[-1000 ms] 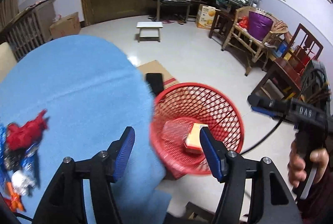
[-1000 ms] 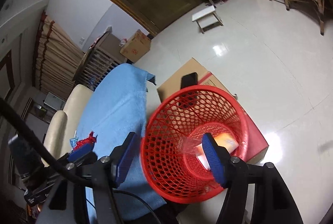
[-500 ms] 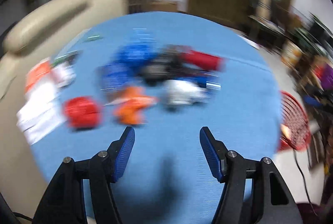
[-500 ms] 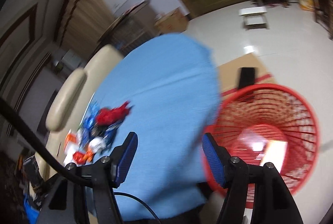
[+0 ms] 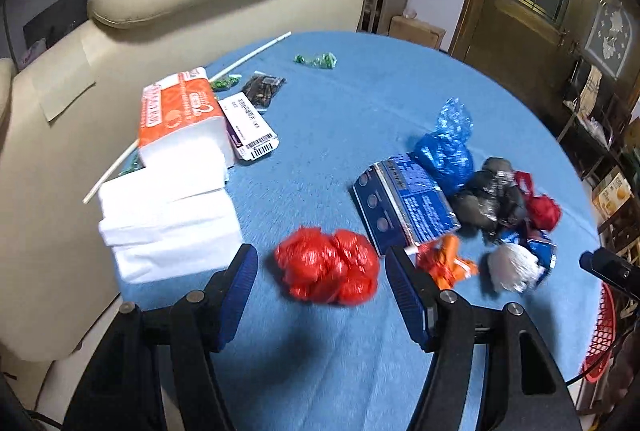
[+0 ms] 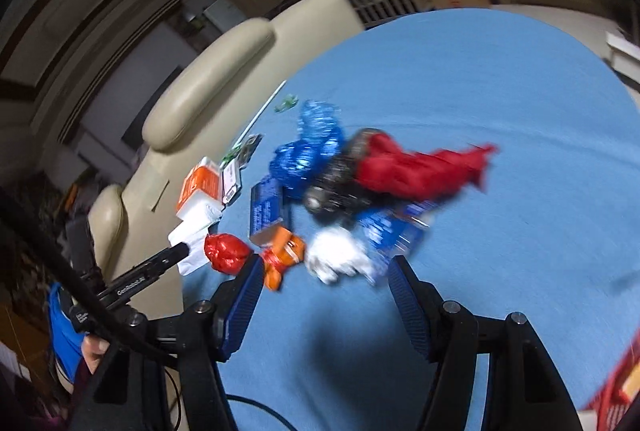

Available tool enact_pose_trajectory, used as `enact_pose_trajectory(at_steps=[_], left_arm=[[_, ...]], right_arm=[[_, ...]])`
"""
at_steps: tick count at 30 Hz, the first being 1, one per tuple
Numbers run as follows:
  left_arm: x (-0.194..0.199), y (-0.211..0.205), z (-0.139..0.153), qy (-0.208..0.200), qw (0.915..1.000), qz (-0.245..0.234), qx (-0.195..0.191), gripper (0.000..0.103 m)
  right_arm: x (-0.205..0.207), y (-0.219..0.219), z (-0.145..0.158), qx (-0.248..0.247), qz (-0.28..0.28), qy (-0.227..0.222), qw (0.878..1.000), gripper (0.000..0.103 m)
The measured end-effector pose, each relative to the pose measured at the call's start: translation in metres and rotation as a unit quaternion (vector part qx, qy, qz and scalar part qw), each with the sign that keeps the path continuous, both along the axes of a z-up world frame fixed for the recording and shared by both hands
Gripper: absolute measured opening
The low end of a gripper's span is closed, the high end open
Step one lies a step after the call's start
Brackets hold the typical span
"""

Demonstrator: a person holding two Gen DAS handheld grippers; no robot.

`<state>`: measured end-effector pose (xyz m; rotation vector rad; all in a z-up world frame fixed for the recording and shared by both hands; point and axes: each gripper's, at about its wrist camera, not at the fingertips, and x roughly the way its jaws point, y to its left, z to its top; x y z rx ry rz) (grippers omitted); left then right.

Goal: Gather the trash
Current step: 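Return to the table and grasp the white plastic bag with the right gripper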

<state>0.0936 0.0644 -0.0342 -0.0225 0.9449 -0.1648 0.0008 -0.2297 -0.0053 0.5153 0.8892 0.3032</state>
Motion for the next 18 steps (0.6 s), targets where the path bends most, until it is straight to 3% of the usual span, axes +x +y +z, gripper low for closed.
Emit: enact_pose_trajectory(at_steps=[4, 8, 10, 12, 18], left_arm=[[0.016, -0.003, -0.015, 0.022, 0.9997, 0.004, -0.008, 0.067], [0.022, -0.008, -0.033, 0.042, 0.9991, -0.003, -0.008, 0.067], [0.022, -0.01, -0.037, 0.038, 0.9992, -0.01, -0.007, 0.067], [0.019, -0.012, -0.037, 0.029, 0.9994, -0.016, -0.003, 0.065], [0.006, -0.014, -0.035, 0.016, 0.9995, -0.029, -0.004, 0.056]], right_arm=[[0.04, 0.026, -0.018, -0.015, 0.01, 0.015, 1.0, 0.067], [0.062, 0.041, -0.044, -0.044, 0.02, 0.044, 0.998, 0.057], [0.065, 0.045, -0.056, -0.045, 0.025, 0.058, 0.997, 0.053], [0.065, 0.049, -0.066, -0.057, 0.028, 0.07, 0.996, 0.038], [0.042, 0.041, -0.054, -0.045, 0.02, 0.04, 0.998, 0.036]])
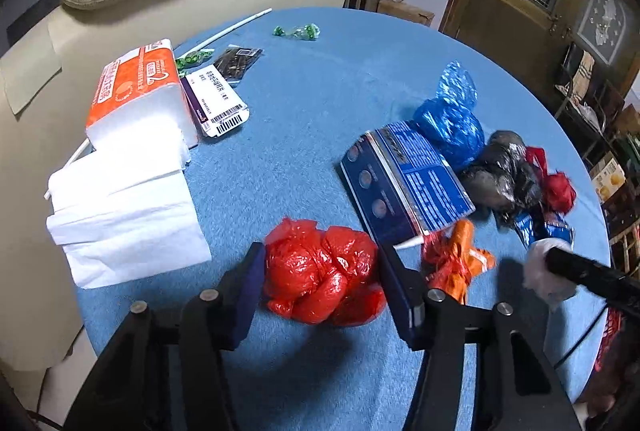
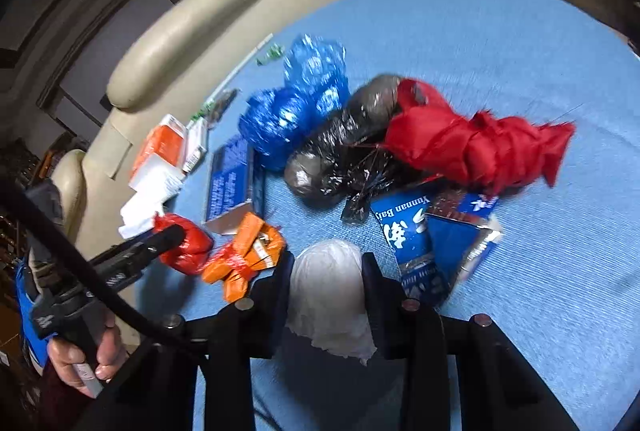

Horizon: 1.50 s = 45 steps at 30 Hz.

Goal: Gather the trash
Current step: 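Return to the table and grasp the white plastic bag with the right gripper, then grasp the red plastic bag with the left gripper while the right lifts the white bag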

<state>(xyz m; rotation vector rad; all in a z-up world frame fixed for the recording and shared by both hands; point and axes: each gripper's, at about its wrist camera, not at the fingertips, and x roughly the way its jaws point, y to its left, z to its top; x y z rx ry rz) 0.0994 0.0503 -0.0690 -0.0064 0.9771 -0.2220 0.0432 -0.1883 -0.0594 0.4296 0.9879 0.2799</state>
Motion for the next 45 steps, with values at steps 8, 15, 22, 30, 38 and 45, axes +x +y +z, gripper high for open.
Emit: enact_pose_trajectory(at_steps=[8, 15, 22, 30, 38, 45], left_arm=[[-0.056, -0.015, 0.032, -0.03, 0.9992, -0.023, -0.01, 0.054], [-0.107, -0.081, 0.077, -0.088, 0.9896, -0.114, -0.011, 0.054], [-0.146, -0.152, 0.098, -0.119, 0.975, -0.188, -0.004, 0.054], [-0.179, -0.203, 0.107, -0.151, 0.9634, -0.219, 0.032, 0.054], [-0.203, -0.223, 0.112, -0.163, 0.9606, -0.214, 0.068, 0.054], [-0.218, -0.246, 0.116, -0.169, 0.9556, -0.224, 0.089, 0.054]], right_arm=[[-0.063, -0.035, 0.033, 0.032, -0.018, -0.046, 0.998, 0.036], [-0.131, -0.095, 0.055, 0.022, -0.088, -0.082, 0.993, 0.036], [-0.195, -0.161, 0.067, 0.015, -0.166, -0.095, 0.982, 0.036], [-0.246, -0.2, 0.079, 0.002, -0.207, -0.113, 0.972, 0.036], [-0.273, -0.209, 0.08, 0.009, -0.214, -0.134, 0.968, 0.036], [-0.294, -0.215, 0.084, 0.004, -0.22, -0.153, 0.963, 0.036]])
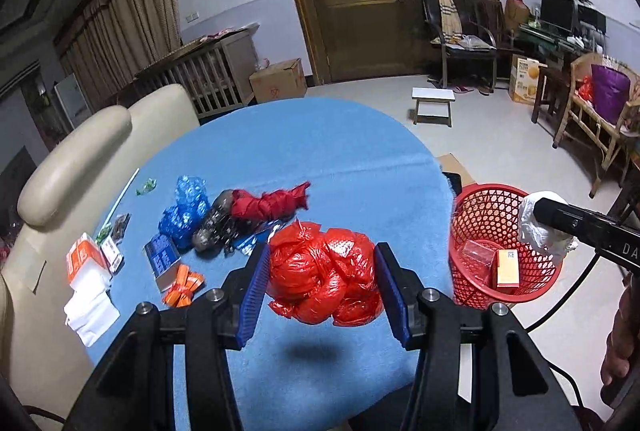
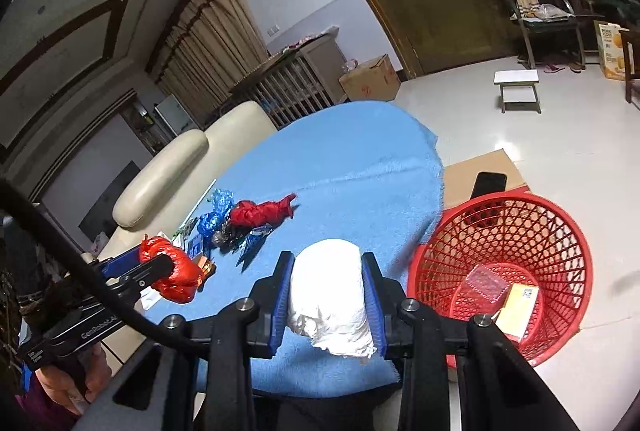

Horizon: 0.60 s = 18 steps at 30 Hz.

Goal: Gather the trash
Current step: 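Grasp the red plastic bag with the left gripper while the right lifts the white bag, then carry both bags over the red basket and open both grippers to drop them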

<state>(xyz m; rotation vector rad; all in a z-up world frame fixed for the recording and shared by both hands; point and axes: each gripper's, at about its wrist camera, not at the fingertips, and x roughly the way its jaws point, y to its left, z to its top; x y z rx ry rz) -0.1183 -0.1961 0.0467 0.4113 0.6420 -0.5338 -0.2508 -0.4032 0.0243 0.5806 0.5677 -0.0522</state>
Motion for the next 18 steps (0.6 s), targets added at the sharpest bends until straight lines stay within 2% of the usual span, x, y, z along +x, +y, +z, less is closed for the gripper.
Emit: enact_pose_trajectory(at_steps=[18], left_arm=[[-0.003, -0.098, -0.006, -0.009, 0.9961, -0.079, 0.039, 0.054]], right_arm=[[-0.037, -0.075, -0.028, 0.047, -0.093, 0.0, 0.995, 0.036]])
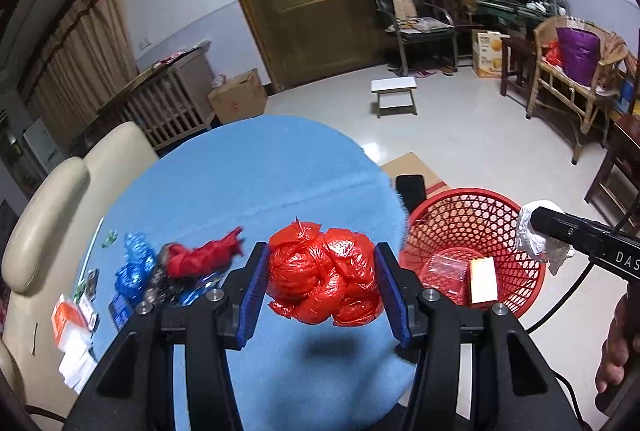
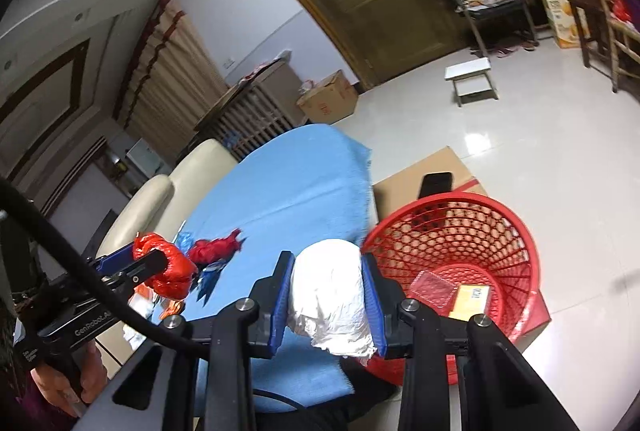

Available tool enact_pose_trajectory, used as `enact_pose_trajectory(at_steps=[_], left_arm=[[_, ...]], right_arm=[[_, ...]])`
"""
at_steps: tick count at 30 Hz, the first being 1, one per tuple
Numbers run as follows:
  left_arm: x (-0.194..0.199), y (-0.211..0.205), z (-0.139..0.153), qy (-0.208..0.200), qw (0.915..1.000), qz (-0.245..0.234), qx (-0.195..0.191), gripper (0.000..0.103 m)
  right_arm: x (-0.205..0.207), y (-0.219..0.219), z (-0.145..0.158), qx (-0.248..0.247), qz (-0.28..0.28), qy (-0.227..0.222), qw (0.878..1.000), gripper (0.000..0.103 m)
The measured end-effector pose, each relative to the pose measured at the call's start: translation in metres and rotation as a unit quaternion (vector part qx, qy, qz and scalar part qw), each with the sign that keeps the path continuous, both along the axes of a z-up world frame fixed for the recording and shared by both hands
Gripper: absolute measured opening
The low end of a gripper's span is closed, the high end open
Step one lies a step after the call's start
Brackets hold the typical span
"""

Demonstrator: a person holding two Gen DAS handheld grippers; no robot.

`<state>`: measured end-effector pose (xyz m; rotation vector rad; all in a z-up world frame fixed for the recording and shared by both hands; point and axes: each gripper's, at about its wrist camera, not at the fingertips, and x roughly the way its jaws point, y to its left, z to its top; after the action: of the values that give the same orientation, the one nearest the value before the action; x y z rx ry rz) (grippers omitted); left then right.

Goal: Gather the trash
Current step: 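Carry both bags over the red basket and open both grippers to drop them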

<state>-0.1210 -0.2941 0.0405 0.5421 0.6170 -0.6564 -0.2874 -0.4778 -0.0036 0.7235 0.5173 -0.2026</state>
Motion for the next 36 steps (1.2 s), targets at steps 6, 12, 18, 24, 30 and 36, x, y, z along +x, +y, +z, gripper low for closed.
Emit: enact_pose_trajectory(at_steps=[6, 12, 18, 24, 30, 36], left_arm=[[-0.002, -0.028, -0.008, 0.018, 0.9993, -0.032, 0.004, 0.054], [0.005, -0.048, -0.018, 0.083, 0.9943, -0.067, -0.014, 0.054], [0.006, -0.07, -0.036, 0.137, 0.9853, -0.101, -0.016, 0.057], [0.01, -0.082, -0.05, 0.174, 0.9778, -0.114, -0.022, 0.061], [0.014, -0.075, -0.052, 0.182, 0.9762, -0.113, -0.031, 0.067], [0.019, -0.059, -0.045, 0.174, 0.9774, -0.111, -0.042, 0.068]], right_arm=[[-0.009, -0.019, -0.009, 0.013, -0.024, 0.006, 1.0, 0.036], [-0.018, -0.035, -0.016, 0.026, -0.041, 0.015, 0.999, 0.036], [-0.023, -0.044, -0.023, 0.037, -0.056, 0.029, 0.997, 0.036], [-0.024, -0.049, -0.035, 0.052, -0.067, 0.042, 0.996, 0.038], [-0.016, -0.057, -0.048, 0.085, -0.074, 0.053, 0.992, 0.058], [-0.013, -0.055, -0.042, 0.087, -0.083, 0.042, 0.992, 0.07]])
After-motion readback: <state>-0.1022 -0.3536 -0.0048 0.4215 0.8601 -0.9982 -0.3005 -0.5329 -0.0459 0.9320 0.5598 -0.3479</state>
